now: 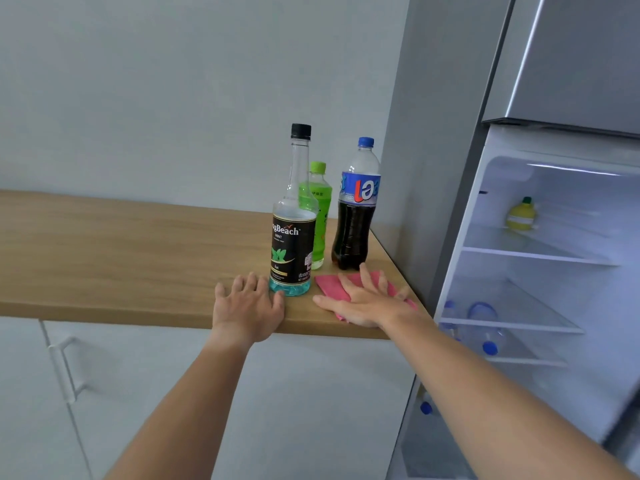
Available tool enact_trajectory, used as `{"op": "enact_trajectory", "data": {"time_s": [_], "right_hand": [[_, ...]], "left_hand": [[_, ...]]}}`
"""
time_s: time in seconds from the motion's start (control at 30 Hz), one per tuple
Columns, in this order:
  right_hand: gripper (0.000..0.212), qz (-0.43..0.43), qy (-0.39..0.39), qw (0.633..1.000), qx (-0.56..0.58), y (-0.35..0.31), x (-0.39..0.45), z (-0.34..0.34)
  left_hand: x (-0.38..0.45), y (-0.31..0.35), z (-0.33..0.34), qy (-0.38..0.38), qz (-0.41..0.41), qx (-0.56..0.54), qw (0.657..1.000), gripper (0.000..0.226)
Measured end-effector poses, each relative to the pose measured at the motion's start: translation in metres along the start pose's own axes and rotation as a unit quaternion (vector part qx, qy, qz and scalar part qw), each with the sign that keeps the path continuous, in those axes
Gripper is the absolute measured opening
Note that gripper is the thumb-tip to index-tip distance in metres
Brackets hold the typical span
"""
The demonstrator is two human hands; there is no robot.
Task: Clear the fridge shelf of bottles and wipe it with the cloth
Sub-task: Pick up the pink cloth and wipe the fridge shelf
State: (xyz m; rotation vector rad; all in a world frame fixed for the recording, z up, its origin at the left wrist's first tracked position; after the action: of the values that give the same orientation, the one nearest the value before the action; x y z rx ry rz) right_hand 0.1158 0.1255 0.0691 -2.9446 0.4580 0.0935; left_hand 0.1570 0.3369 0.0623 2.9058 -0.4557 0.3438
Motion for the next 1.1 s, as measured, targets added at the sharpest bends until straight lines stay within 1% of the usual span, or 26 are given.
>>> {"op": "enact_trajectory", "data": {"time_s": [0.03,0.1,0.2,0.3,0.4,0.47,0.53,0.6,0.67,0.8,0.9,1.0,1.1], "right_hand": [[0.107,0.007,-0.013,1.000,0.006,0.002,0.000,0.005],[0.102,0.008,-0.017,1.000,0.008,0.004,0.000,0.007],[0.083,-0.011,-0.008,1.000,-0.002,0.004,-0.003,0.007],[0.068,-0.049,0.027,0.998,-0.020,0.004,-0.014,0.006],[0.062,-0.093,0.072,0.993,-0.021,0.007,-0.034,0.005],[0.060,-0.123,0.106,0.986,-0.025,0.012,-0.051,0.005],[0.059,-0.145,0.138,0.979,-0.026,0.020,-0.069,0.006],[0.057,-0.162,0.173,0.971,-0.032,0.034,-0.085,0.006],[0.056,-0.165,0.202,0.965,-0.037,0.055,-0.098,0.005],[0.056,-0.132,0.237,0.962,-0.018,0.115,-0.116,0.008],[0.056,-0.084,0.234,0.969,0.005,0.171,-0.119,0.013],[0.056,-0.028,0.224,0.974,0.021,0.230,-0.111,0.017],[0.056,0.023,0.216,0.975,0.054,0.285,-0.092,0.020]], "left_hand": [[-0.001,0.000,0.000,-0.001,-0.003,-0.004,1.000,0.054],[-0.005,0.001,-0.002,0.001,-0.009,-0.007,1.000,0.052],[-0.017,0.004,-0.004,0.018,-0.020,0.014,1.000,0.050],[-0.032,0.009,-0.004,0.051,-0.024,0.022,0.998,0.047],[-0.050,0.014,-0.002,0.065,-0.040,0.015,0.997,0.050],[-0.066,0.022,-0.002,0.090,-0.031,0.015,0.995,0.050],[-0.084,0.040,-0.006,0.147,0.008,-0.041,0.988,0.048],[-0.103,0.063,-0.011,0.211,0.058,-0.125,0.968,0.053],[-0.115,0.090,-0.011,0.232,0.120,-0.187,0.947,0.052],[-0.122,0.161,-0.005,0.191,0.271,-0.247,0.910,0.040],[-0.122,0.226,0.003,0.155,0.353,-0.264,0.884,0.036],[-0.111,0.284,0.017,0.133,0.394,-0.275,0.867,0.031],[-0.084,0.330,0.041,0.114,0.377,-0.287,0.873,0.026]]}}
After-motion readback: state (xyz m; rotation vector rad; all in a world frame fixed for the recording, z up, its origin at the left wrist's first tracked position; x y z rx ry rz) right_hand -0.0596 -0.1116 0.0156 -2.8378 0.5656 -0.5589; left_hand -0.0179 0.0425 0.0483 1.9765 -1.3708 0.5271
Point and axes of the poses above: each hand's wrist, its own x-axis towards the middle knuckle, its own z-axis out of the palm, y = z × x, the point moved 6 cm from there along x, towards the middle knuckle, and after that the axes turned 1 degree about z, right-handed, at the moved point
